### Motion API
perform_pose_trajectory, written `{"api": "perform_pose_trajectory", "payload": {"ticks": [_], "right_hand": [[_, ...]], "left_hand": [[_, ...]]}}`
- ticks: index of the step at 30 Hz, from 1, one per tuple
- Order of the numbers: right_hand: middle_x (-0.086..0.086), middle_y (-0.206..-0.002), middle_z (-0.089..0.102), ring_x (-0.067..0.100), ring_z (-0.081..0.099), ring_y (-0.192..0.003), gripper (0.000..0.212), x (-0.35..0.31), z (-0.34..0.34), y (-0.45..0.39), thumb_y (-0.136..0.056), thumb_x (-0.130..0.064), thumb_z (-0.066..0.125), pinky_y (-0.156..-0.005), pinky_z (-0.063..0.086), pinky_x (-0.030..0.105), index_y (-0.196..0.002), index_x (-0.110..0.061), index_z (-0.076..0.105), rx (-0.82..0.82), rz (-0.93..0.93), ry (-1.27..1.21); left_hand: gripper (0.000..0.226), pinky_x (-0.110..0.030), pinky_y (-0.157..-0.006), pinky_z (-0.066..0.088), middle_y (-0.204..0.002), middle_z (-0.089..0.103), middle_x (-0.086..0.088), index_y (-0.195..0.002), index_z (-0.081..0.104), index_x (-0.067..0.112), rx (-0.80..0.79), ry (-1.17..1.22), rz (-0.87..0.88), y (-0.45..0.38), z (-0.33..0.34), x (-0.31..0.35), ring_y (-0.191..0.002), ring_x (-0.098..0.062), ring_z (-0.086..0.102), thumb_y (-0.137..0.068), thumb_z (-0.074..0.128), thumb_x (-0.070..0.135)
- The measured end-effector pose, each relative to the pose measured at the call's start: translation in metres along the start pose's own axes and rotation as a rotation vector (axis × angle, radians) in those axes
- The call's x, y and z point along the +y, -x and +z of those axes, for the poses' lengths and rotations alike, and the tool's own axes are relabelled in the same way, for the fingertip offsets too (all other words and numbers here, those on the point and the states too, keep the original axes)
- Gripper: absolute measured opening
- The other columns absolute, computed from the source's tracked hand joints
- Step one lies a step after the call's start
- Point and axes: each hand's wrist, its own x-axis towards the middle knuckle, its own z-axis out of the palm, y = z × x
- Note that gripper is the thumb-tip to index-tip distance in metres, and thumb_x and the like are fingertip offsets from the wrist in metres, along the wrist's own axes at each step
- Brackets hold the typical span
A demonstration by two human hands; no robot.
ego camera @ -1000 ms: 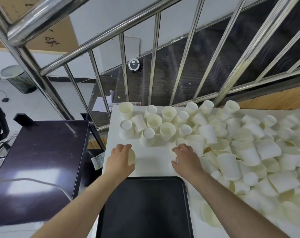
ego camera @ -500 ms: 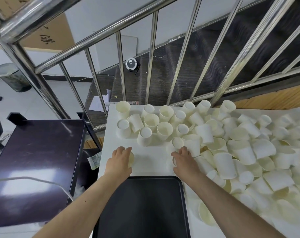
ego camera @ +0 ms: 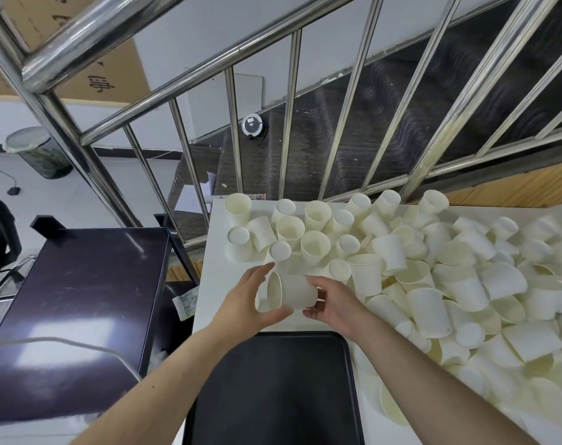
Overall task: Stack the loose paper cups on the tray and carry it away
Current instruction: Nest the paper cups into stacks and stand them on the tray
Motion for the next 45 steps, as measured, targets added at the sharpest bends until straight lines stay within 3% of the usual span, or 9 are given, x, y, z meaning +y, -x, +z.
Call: {"api": "perform_pose_trajectory", "payload": {"ticks": [3, 7, 11, 16, 22, 27, 34, 40, 45], "right_hand": [[0.01, -0.096, 0.062, 0.025, 0.06, -0.08, 0.026, 0.004, 0.004, -0.001, -0.096, -0.022, 0.054, -0.071, 0.054, 0.037, -0.115, -0.008, 0.064, -0.05, 0.03, -0.051], [-0.006, -0.114, 0.066, 0.008, 0.061, -0.1, 0.026, 0.011, 0.006, -0.006, -0.092, -0.038, 0.061, -0.086, 0.053, 0.03, -0.112, -0.024, 0.068, 0.122, -0.272, 0.453], [-0.018, -0.108, 0.063, 0.006, 0.058, -0.078, 0.03, 0.014, 0.011, -0.007, -0.083, -0.049, 0.068, -0.075, 0.044, 0.018, -0.106, -0.03, 0.069, 0.163, -0.493, 0.656], [-0.012, -0.104, 0.063, 0.014, 0.063, -0.079, 0.027, 0.017, 0.012, -0.018, -0.088, -0.01, 0.055, -0.075, 0.055, 0.032, -0.11, -0.021, 0.065, 0.147, -0.427, 0.8], [-0.001, -0.111, 0.062, 0.016, 0.056, -0.094, 0.035, 0.026, -0.008, -0.032, -0.089, -0.003, 0.047, -0.079, 0.047, 0.029, -0.119, -0.016, 0.059, 0.242, -0.306, 1.016], [0.003, -0.134, 0.054, 0.023, 0.054, -0.117, 0.044, 0.031, -0.008, -0.039, -0.094, -0.01, 0.044, -0.097, 0.047, 0.034, -0.137, -0.017, 0.046, 0.226, -0.241, 1.124], [-0.001, -0.155, 0.016, 0.023, 0.019, -0.141, 0.08, 0.028, 0.004, -0.023, -0.086, -0.06, 0.05, -0.103, 0.041, 0.041, -0.151, -0.03, 0.015, 0.188, -0.455, 1.517], [0.002, -0.151, 0.019, 0.023, 0.026, -0.135, 0.073, 0.033, 0.007, -0.022, -0.085, -0.021, 0.058, -0.097, 0.046, 0.036, -0.15, -0.029, 0.023, 0.016, -0.476, 1.627], [-0.005, -0.14, 0.025, 0.016, 0.029, -0.13, 0.072, 0.041, 0.021, -0.002, -0.082, -0.027, 0.06, -0.097, 0.045, 0.032, -0.147, -0.03, 0.029, -0.101, -0.596, 1.552]], "left_hand": [[0.079, -0.02, -0.09, 0.044, -0.127, 0.044, 0.02, -0.139, 0.037, 0.033, 0.025, 0.021, 0.015, -0.002, -0.001, 0.003, -0.11, -0.001, 0.05, -0.071, 0.076, 0.047], [0.081, -0.024, -0.093, 0.043, -0.13, 0.044, 0.013, -0.141, 0.038, 0.027, 0.064, -0.114, 0.06, -0.004, 0.0, -0.001, -0.117, -0.006, 0.044, -0.072, 0.076, 0.042], [0.082, -0.032, -0.096, 0.043, -0.135, 0.042, 0.008, -0.144, 0.033, 0.026, 0.016, -0.286, 0.093, -0.007, 0.007, 0.0, -0.123, -0.015, 0.04, -0.074, 0.072, 0.042], [0.084, -0.031, -0.094, 0.037, -0.139, 0.042, 0.006, -0.146, 0.027, 0.027, -0.008, -0.43, 0.138, -0.008, 0.014, 0.004, -0.124, -0.019, 0.041, -0.076, 0.069, 0.043], [0.082, -0.042, -0.113, 0.022, -0.155, 0.018, -0.002, -0.148, 0.017, 0.03, -0.066, -0.669, -0.123, -0.007, 0.001, -0.022, -0.143, -0.026, 0.011, -0.082, 0.061, 0.047], [0.076, -0.041, -0.107, 0.033, -0.156, 0.015, -0.001, -0.147, 0.02, 0.031, -0.156, -0.633, -0.202, -0.004, 0.001, -0.032, -0.142, -0.026, 0.015, -0.083, 0.061, 0.039], [0.073, -0.032, -0.092, 0.045, -0.144, 0.03, 0.002, -0.146, 0.026, 0.027, -0.093, -0.543, -0.166, 0.002, -0.007, -0.029, -0.128, -0.022, 0.034, -0.081, 0.06, 0.026], [0.072, -0.029, -0.088, 0.046, -0.139, 0.032, 0.006, -0.144, 0.028, 0.032, -0.118, -0.47, -0.113, 0.019, -0.028, -0.024, -0.124, -0.018, 0.04, -0.08, 0.062, 0.033], [0.079, -0.023, -0.086, 0.043, -0.136, 0.034, 0.009, -0.144, 0.027, 0.032, -0.217, -0.428, -0.111, 0.044, -0.04, -0.032, -0.116, -0.015, 0.046, -0.077, 0.067, 0.039]]}}
